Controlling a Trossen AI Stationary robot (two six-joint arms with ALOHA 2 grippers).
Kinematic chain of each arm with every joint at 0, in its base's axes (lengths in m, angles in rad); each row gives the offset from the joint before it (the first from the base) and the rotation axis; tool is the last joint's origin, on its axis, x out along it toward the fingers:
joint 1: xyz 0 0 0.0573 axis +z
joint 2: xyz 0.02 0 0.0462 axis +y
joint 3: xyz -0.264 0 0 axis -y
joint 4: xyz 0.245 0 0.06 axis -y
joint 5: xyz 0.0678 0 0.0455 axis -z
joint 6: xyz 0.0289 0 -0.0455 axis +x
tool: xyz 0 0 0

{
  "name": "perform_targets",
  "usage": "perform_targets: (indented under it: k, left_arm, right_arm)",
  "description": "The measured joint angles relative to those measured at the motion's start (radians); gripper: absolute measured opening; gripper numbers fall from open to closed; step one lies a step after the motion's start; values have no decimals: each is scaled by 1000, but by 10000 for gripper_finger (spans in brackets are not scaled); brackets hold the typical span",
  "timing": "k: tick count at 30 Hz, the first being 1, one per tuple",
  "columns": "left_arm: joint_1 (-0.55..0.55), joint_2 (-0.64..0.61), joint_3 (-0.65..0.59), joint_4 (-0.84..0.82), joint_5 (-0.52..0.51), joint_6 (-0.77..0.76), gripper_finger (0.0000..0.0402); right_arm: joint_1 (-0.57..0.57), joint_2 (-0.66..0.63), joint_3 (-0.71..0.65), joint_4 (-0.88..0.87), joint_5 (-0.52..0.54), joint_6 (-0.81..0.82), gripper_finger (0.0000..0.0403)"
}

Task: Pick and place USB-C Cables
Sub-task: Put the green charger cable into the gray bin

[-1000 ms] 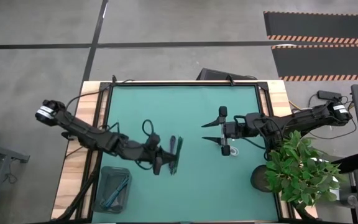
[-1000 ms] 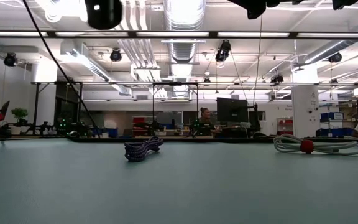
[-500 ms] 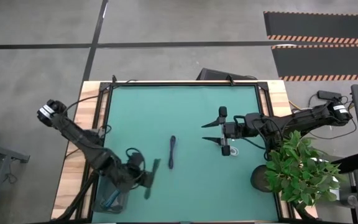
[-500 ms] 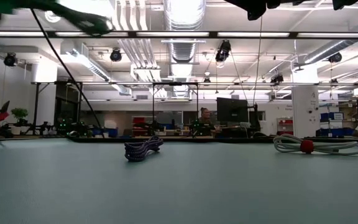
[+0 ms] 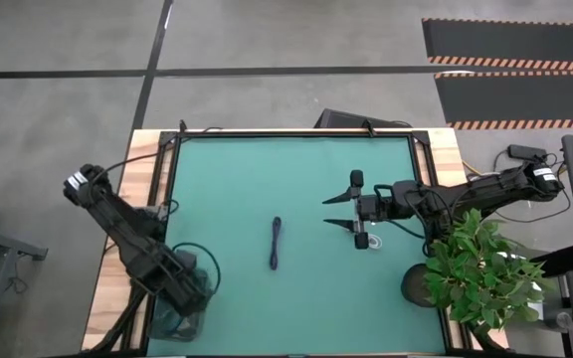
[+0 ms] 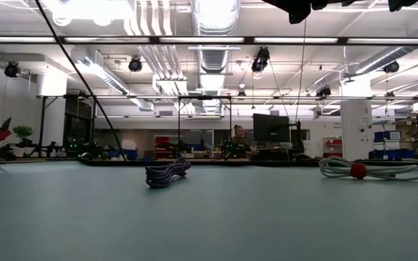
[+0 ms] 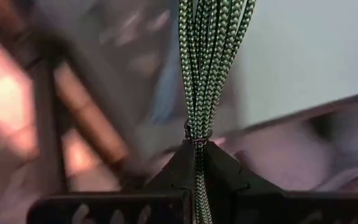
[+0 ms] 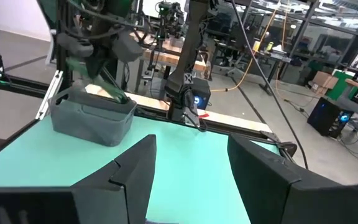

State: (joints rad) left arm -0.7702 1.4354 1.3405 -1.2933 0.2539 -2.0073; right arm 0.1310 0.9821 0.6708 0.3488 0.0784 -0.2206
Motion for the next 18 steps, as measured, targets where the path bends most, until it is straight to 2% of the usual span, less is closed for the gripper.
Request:
perform_targets:
  k: [3, 9, 18]
  left_arm:
    - [-32, 20, -9, -22, 84, 5, 1]
    - [-86, 64, -32, -25, 88, 11, 1]
    - [-96, 155, -37, -76, 79, 180, 1]
  right_arm:
    - [0, 0, 0, 0, 0, 2, 192]
    - [0, 0, 0, 0, 0, 4, 192]
    - [0, 0, 0, 1, 0, 4, 192]
